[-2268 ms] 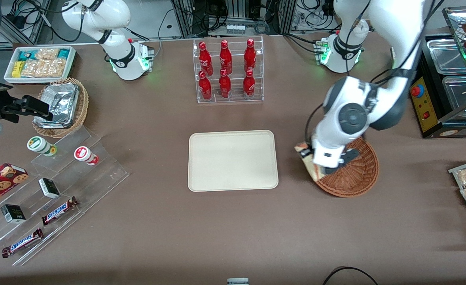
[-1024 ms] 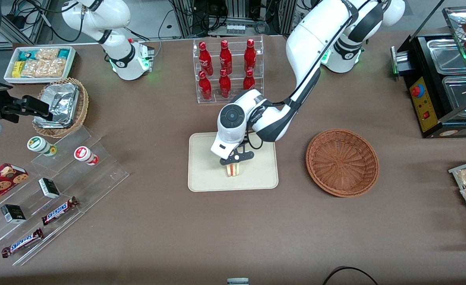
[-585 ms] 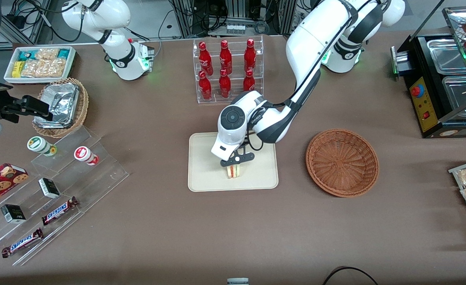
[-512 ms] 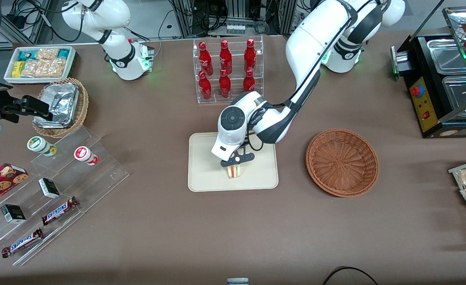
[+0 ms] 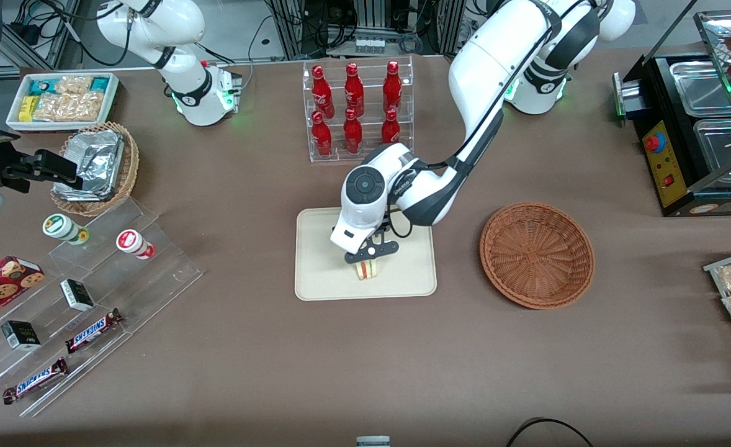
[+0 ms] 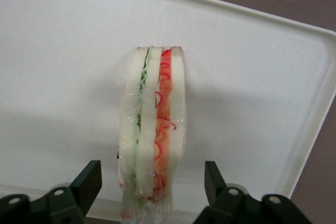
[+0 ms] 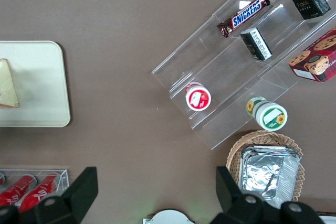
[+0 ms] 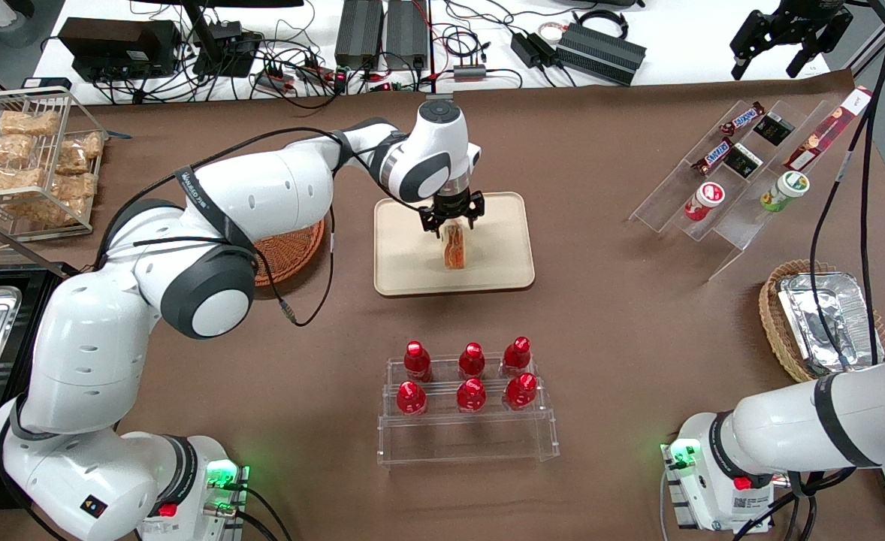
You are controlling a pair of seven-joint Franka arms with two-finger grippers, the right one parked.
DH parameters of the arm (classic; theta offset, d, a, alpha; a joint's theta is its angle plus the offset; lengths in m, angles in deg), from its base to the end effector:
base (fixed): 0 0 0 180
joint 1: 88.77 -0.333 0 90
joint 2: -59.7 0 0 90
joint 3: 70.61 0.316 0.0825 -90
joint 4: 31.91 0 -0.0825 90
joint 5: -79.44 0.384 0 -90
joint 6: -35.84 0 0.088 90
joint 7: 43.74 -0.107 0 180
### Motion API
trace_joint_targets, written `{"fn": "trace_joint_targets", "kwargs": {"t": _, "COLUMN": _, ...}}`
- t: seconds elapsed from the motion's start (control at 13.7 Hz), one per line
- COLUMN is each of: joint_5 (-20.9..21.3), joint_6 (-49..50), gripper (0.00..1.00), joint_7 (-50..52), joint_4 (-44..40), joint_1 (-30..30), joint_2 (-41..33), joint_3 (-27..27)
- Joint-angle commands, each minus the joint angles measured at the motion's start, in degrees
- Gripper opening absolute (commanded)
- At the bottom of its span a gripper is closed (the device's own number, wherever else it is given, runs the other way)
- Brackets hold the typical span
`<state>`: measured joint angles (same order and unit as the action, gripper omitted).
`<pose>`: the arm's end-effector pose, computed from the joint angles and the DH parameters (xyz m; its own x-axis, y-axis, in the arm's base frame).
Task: Place sandwich from basket to tray
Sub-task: 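Lower the sandwich onto the tray and open the left gripper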
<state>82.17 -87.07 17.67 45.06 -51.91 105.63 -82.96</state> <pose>0.5119 -0.5354 0.2565 0.9649 0.2459 -0.0926 0.2524 -0.9652 0.0677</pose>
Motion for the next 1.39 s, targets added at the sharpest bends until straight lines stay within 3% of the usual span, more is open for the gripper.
{"fn": "trace_joint_targets", "kwargs": {"t": 0.0, "joint_5": 1.0, "joint_6": 2.1, "gripper": 1.0, "joint_7": 1.4, "joint_4": -0.7, "joint_1": 0.8, "joint_2": -2.4, "joint_3": 0.4}}
{"fn": "trace_joint_targets", "kwargs": {"t": 0.29, "joint_5": 0.7, "joint_6": 10.4, "gripper": 1.0, "joint_7": 0.9, "joint_4": -0.9, "joint_1": 0.4, "joint_2": -7.4, "joint_3": 0.4}}
{"fn": "trace_joint_targets", "kwargs": {"t": 0.66, "joint_5": 0.8, "joint_6": 10.5, "gripper": 1.0, "joint_7": 2.0, "joint_4": -5.6, "joint_1": -0.8, "joint_2": -8.2, "joint_3": 0.6}}
{"fn": "trace_joint_targets", "kwargs": {"t": 0.88, "joint_5": 5.5, "joint_6": 11.1, "gripper": 1.0, "joint_7": 0.1, "joint_4": -7.0, "joint_1": -4.1, "joint_2": -8.9, "joint_3": 0.4}}
{"fn": "trace_joint_targets", "kwargs": {"t": 1.32, "joint_5": 1.3, "joint_6": 20.2, "gripper": 1.0, "joint_7": -16.7, "joint_4": 0.9, "joint_1": -13.0, "joint_2": -18.4, "joint_3": 0.1}}
